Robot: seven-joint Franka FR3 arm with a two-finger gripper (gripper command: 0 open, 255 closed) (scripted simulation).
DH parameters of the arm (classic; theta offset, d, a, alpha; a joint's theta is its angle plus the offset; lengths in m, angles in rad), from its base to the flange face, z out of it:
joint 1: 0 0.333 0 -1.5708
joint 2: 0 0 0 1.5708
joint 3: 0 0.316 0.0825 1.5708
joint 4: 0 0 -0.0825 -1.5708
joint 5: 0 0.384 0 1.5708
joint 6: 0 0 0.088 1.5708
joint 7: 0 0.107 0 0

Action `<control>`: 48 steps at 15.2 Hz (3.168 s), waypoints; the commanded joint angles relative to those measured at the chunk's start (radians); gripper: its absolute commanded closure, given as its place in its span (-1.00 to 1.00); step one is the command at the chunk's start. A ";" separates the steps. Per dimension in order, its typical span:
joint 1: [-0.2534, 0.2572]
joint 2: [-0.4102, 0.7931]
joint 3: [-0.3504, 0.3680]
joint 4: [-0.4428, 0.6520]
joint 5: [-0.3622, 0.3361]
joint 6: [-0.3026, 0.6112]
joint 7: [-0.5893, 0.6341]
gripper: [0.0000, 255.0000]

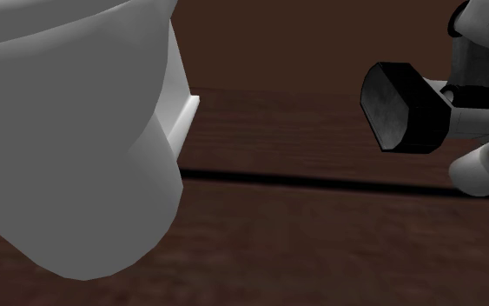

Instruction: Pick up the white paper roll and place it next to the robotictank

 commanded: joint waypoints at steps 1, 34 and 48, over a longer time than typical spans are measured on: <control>-0.004 0.020 -0.024 -0.016 -0.020 0.036 0.000 1.00; 0.085 0.411 -0.361 -0.095 -0.190 0.527 -0.022 -1.00; -0.116 0.130 -0.215 -0.163 -0.164 0.260 -0.081 -1.00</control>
